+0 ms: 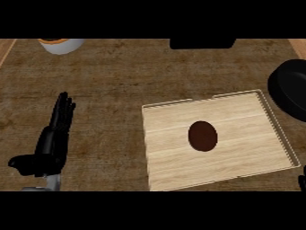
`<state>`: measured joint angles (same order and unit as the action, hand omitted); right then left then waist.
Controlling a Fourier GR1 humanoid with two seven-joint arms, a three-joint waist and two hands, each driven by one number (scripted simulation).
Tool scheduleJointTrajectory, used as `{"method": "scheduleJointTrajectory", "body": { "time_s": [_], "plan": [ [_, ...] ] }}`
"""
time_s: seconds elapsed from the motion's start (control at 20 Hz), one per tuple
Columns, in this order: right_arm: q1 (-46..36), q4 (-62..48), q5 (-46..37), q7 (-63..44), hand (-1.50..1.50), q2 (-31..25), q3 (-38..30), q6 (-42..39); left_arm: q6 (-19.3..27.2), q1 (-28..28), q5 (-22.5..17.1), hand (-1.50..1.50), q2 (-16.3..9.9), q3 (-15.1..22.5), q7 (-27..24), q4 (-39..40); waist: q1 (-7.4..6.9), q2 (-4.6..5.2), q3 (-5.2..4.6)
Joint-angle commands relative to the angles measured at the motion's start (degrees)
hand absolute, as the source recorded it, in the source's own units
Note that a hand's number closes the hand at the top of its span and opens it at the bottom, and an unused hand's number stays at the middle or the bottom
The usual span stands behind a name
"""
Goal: Pick the cupcake from the tray and place it in the pot
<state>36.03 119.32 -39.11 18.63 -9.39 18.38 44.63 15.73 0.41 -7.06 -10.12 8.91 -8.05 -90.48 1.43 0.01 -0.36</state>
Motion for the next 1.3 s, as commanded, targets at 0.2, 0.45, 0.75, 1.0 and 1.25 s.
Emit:
{"method": "scheduleJointTrajectory", "body": {
  "time_s": [0.2, 0.45, 0.75, 1.0, 1.25],
  "plan": [
    [12.71, 3.82, -22.18, -20.42, -1.5, 2.29, 2.08, -12.97, -1.89, -1.63, -1.09, 0.0, -1.01, -0.93, 0.45, -0.13, -1.69, 0.83, -0.11],
    [5.76, 4.49, -38.39, -37.23, -1.5, 9.2, 12.68, -21.13, -0.83, -1.37, 0.66, 0.0, 0.8, 1.29, 0.58, -0.47, -2.2, 0.51, 0.11],
    [-13.68, -1.97, -42.81, -57.3, -1.5, 9.34, 16.44, -33.3, -0.5, 0.19, 1.75, 0.0, 1.18, 2.58, 2.93, -3.64, -2.45, 0.2, 0.3],
    [-20.04, -7.92, -39.91, -66.28, -1.5, 9.37, 16.41, -37.06, -1.34, -4.52, 0.89, 0.0, 2.07, -1.3, 0.03, 3.98, -1.44, 0.11, 0.34],
    [-26.57, -7.88, -34.35, -65.93, -1.5, 9.38, 12.85, -40.69, -2.94, -1.96, 1.39, 0.0, 2.35, -1.84, 1.05, 1.7, -1.45, -0.01, 0.35]
  ]
}}
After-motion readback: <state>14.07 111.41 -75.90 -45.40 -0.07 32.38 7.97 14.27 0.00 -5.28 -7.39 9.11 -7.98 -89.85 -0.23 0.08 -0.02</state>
